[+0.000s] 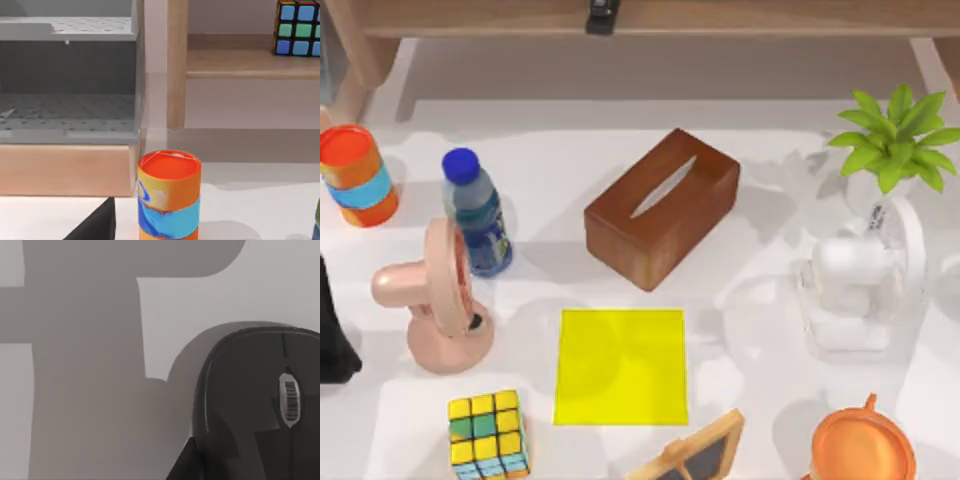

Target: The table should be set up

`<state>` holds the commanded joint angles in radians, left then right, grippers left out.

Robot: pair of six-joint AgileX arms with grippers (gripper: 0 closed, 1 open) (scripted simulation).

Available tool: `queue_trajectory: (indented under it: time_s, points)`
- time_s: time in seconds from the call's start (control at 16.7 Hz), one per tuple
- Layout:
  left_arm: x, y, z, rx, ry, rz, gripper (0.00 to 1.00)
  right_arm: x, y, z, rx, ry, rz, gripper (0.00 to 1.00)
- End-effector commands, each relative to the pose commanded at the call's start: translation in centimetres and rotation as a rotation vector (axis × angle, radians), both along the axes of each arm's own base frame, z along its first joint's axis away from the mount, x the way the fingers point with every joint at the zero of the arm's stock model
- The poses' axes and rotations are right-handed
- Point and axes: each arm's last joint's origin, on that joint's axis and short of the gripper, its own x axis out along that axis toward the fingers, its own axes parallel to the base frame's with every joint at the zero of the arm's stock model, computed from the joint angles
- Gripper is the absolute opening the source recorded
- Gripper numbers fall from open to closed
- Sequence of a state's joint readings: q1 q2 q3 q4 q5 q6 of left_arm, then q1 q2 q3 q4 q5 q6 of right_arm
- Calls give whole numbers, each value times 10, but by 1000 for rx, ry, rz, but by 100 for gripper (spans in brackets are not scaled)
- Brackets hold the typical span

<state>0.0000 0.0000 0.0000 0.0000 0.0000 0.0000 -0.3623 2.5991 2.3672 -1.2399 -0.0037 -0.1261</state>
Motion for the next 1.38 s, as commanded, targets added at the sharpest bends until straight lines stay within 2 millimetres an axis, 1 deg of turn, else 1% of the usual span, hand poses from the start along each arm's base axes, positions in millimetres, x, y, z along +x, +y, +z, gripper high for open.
queue_trajectory:
  time_s: [0.36, 0.42, 0.6, 0.72, 0.78, 0.96, 1.14, 1.26, 1.38]
  points:
    - [0, 0, 0, 0, 0, 0, 100, 0, -1, 0, 0, -1, -3, 0]
    - [0, 0, 0, 0, 0, 0, 100, -1, -1, 5, -3, -6, -7, 0]
    - [0, 0, 0, 0, 0, 0, 100, -11, -5, 33, -18, -19, -43, 0]
    - [0, 0, 0, 0, 0, 0, 100, -20, 0, 60, -33, -41, -73, 0]
    - [0, 0, 0, 0, 0, 0, 100, -24, 6, 76, -42, -59, -86, 0]
    - [0, 0, 0, 0, 0, 0, 100, -37, 36, 124, -63, -131, -114, 0]
    - [0, 0, 0, 0, 0, 0, 100, -51, 83, 164, -63, -196, -123, 0]
    - [0, 0, 0, 0, 0, 0, 100, -60, 121, 181, -50, -228, -115, 0]
    - [0, 0, 0, 0, 0, 0, 100, -68, 162, 191, -29, -249, -94, 0]
